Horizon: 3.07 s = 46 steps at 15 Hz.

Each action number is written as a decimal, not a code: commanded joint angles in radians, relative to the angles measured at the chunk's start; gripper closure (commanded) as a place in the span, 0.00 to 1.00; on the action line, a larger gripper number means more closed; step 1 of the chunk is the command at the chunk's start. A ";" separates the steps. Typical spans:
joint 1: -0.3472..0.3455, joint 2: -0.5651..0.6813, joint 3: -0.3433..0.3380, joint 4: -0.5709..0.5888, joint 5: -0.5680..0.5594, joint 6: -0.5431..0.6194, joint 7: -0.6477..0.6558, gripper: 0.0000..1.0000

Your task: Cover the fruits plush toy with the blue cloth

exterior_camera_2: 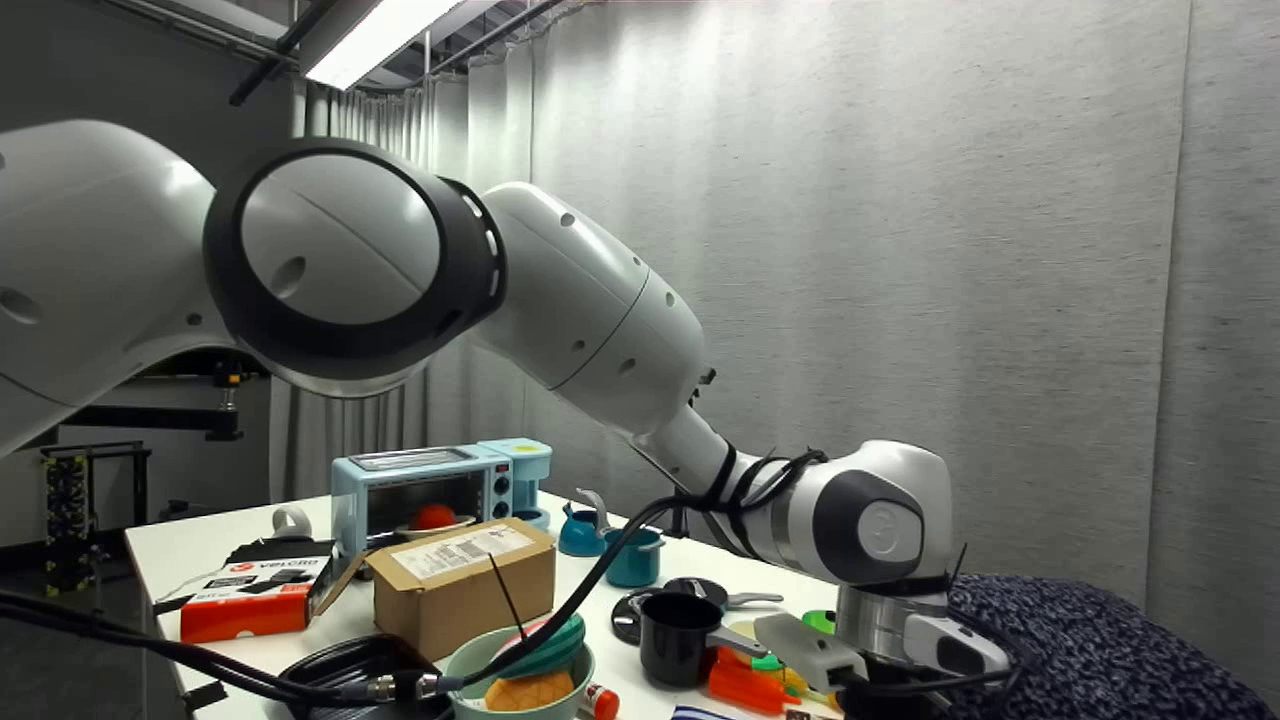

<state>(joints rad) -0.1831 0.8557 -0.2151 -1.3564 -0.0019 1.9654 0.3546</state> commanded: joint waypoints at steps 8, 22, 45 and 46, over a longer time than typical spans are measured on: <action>-0.029 -0.078 -0.009 -0.034 -0.021 -0.058 -0.112 0.18; -0.267 -0.043 0.049 0.087 0.100 -0.411 -0.513 0.00; -0.019 -0.028 0.070 0.005 0.074 0.056 -0.273 0.00; -0.021 -0.028 0.061 0.007 0.050 0.055 -0.279 0.00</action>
<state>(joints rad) -0.1952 0.8470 -0.1234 -1.3414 0.1087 2.0345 0.1169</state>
